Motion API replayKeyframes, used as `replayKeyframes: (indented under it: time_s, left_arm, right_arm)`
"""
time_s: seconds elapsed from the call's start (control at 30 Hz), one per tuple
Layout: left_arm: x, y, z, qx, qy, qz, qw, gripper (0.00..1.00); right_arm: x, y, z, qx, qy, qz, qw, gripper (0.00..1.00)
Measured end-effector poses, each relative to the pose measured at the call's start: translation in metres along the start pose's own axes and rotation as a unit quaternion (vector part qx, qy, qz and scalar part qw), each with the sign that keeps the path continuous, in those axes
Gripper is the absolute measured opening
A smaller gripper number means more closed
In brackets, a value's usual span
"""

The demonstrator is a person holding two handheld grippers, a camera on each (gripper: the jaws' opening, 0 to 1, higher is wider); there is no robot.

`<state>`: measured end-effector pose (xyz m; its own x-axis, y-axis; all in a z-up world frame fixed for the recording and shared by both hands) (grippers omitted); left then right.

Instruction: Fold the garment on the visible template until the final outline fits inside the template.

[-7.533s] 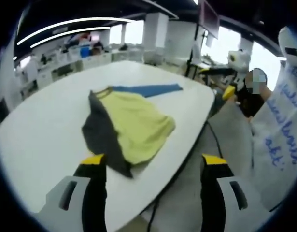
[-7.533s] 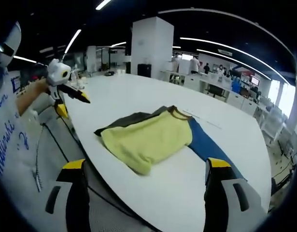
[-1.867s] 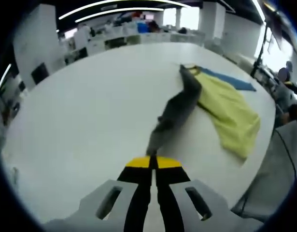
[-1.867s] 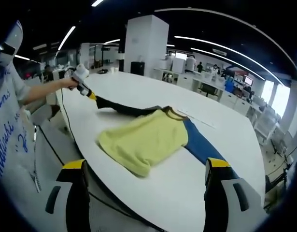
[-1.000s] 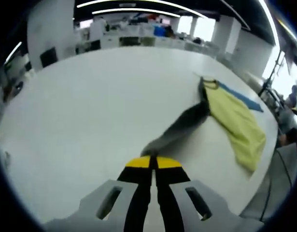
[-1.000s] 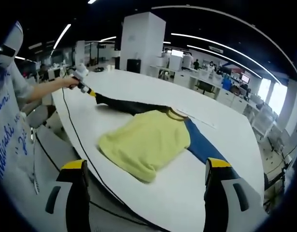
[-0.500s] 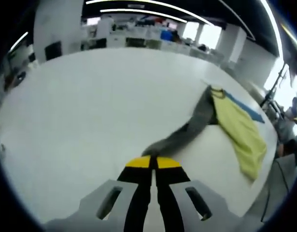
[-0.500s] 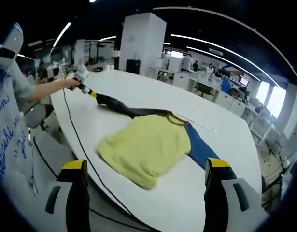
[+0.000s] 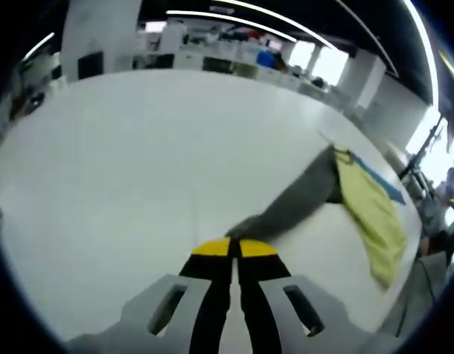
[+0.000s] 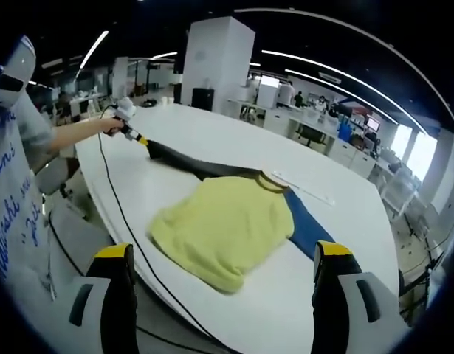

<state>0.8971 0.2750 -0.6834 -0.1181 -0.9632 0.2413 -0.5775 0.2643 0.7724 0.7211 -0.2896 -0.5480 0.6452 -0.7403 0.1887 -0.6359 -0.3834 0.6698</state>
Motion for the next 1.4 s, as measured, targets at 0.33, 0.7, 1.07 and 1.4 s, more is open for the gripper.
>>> replayKeyframes:
  time_s: [0.33,0.7,1.07,1.4]
  left_arm:
    - [-0.017,-0.016,0.0,-0.011,0.029,-0.011,0.9994,0.0]
    - [-0.019,-0.031,0.01,-0.038,0.023,-0.028,0.9986,0.0]
    - [-0.023,-0.035,0.02,-0.056,0.003,-0.047,0.9973,0.01]
    - [-0.02,-0.016,0.013,-0.032,-0.031,-0.074,0.9963,0.07]
  right_arm:
    - [-0.001,-0.005,-0.001,-0.005,-0.005,-0.002,1.0,1.0]
    - [0.0,-0.005,0.002,-0.008,-0.012,-0.001,0.9999,1.0]
    - [-0.002,-0.008,0.0,-0.007,-0.01,-0.005,0.9999,1.0]
    - [-0.003,-0.01,-0.003,-0.007,-0.004,-0.01,0.9999,1.0]
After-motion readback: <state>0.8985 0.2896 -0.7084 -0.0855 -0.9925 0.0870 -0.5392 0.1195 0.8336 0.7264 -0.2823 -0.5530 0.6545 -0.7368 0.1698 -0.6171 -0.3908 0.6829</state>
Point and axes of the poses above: the point that each gripper's makers call its tool centre point, and the gripper's own axes: y roughly backward along the fingers, x roughly to its right, z roughly out of its underside, the point moved 6 cm from there along y, roughly backward along the fingers, and after that the axes turned 9 degrees about -x, right-handed, at the moved point
